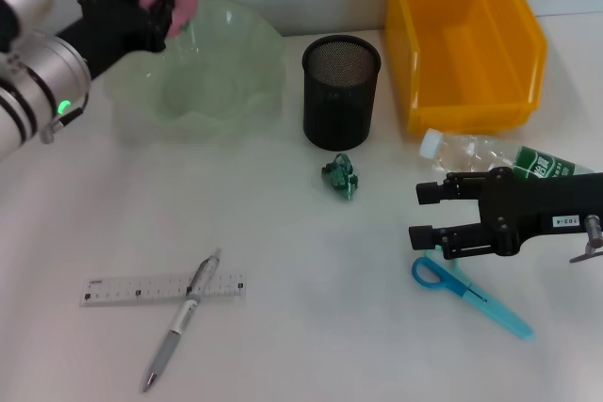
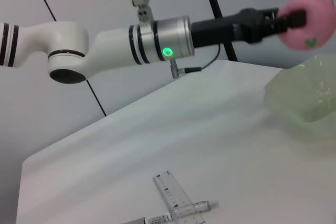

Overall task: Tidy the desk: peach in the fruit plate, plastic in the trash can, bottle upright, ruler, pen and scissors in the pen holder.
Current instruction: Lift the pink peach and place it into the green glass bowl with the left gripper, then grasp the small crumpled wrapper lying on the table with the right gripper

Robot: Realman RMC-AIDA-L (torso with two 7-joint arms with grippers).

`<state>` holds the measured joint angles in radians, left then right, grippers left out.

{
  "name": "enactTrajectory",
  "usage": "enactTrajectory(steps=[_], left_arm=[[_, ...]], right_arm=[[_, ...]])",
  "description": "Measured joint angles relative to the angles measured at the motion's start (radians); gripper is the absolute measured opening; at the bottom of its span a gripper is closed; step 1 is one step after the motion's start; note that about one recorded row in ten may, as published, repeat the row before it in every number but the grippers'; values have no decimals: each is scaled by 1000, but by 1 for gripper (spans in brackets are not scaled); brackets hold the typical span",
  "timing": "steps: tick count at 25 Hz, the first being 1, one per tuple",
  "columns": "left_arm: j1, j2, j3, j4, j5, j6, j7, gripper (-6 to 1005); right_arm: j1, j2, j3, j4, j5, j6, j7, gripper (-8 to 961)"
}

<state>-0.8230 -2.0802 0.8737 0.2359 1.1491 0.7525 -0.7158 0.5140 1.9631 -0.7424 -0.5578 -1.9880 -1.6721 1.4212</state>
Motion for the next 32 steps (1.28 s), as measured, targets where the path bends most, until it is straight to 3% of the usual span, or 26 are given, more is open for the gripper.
enactTrajectory(steps=[10, 20, 23, 28, 32], left_arm=[[-19, 0, -1, -37, -4, -46, 46, 183], [-20, 0, -1, -39, -6, -47, 45, 354], [-20, 0, -1, -38, -6, -48, 45, 565], [-22, 0, -1, -36, -7, -47, 45, 799], [-22, 0, -1, -33, -8, -44, 43, 810]], right_arm=[[0, 0, 0, 3, 0, 0, -3, 791], [0, -1, 0, 3, 0, 0, -3, 791], [0, -1, 0, 2, 0, 0, -3, 791], [0, -1, 0, 3, 0, 2, -3, 791], [0, -1, 0, 4, 0, 2, -3, 791]])
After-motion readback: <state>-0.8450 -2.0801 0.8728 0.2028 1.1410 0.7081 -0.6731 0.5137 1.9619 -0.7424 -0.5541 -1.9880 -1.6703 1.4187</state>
